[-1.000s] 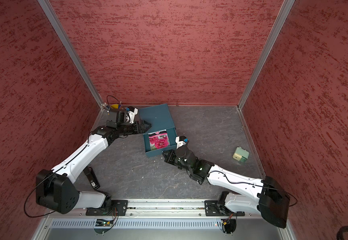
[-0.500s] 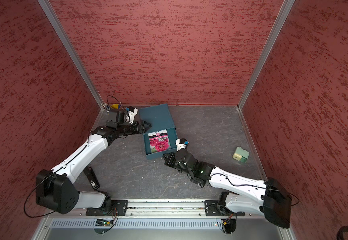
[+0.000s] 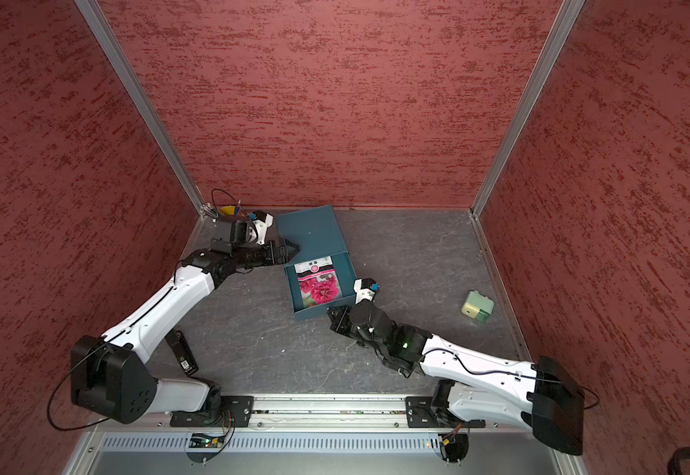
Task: Take the seed bags out of the drawer
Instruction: Open the drawer in the storage box, then pick up the seed packet from the drawer.
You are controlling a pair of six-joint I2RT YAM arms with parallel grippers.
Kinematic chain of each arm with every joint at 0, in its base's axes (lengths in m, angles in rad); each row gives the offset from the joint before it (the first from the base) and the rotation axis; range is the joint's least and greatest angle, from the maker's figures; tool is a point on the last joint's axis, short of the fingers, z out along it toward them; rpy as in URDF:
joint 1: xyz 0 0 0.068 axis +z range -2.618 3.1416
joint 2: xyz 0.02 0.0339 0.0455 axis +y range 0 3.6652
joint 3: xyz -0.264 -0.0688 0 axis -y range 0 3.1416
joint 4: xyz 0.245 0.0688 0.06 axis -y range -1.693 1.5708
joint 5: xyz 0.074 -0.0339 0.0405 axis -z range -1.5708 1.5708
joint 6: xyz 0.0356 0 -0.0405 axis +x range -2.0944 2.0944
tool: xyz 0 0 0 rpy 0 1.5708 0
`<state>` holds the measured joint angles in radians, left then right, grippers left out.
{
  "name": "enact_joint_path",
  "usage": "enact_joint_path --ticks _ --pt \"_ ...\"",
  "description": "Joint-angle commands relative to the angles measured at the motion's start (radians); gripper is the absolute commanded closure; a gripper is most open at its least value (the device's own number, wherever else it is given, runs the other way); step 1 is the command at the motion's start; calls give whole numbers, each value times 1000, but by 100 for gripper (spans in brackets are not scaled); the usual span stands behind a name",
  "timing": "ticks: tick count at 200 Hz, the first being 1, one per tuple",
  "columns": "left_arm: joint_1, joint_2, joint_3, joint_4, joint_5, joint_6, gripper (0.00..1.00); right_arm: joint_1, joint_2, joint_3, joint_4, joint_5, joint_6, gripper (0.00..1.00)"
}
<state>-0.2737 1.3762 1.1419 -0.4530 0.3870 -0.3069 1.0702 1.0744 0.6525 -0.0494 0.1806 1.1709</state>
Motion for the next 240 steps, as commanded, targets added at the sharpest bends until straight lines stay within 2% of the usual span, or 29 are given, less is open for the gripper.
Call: enact_joint_path --ticks 1,63,96,141,164,177,199,240 --pt "6 -16 -4 -14 0 19 3 8 8 -15 -44 35 -3 83" --pt "6 -17 4 -26 0 23 3 8 8 6 -47 32 -16 47" --pt "5 -17 -1 -22 2 23 3 9 -44 43 -145 30 -46 33" --pt "5 -22 -7 -15 6 25 3 8 -127 137 -386 9 -88 22" --pt "4 -22 -7 -14 15 25 3 5 -126 260 -562 1 -164 18" --pt "4 -23 -10 -13 18 23 3 -12 -94 361 -667 -9 -228 15" --pt "5 -29 -16 -10 19 23 3 -82 -13 520 -780 -101 -330 11" --pt "5 -39 -28 -16 22 23 3 -203 201 816 -965 -259 -500 9"
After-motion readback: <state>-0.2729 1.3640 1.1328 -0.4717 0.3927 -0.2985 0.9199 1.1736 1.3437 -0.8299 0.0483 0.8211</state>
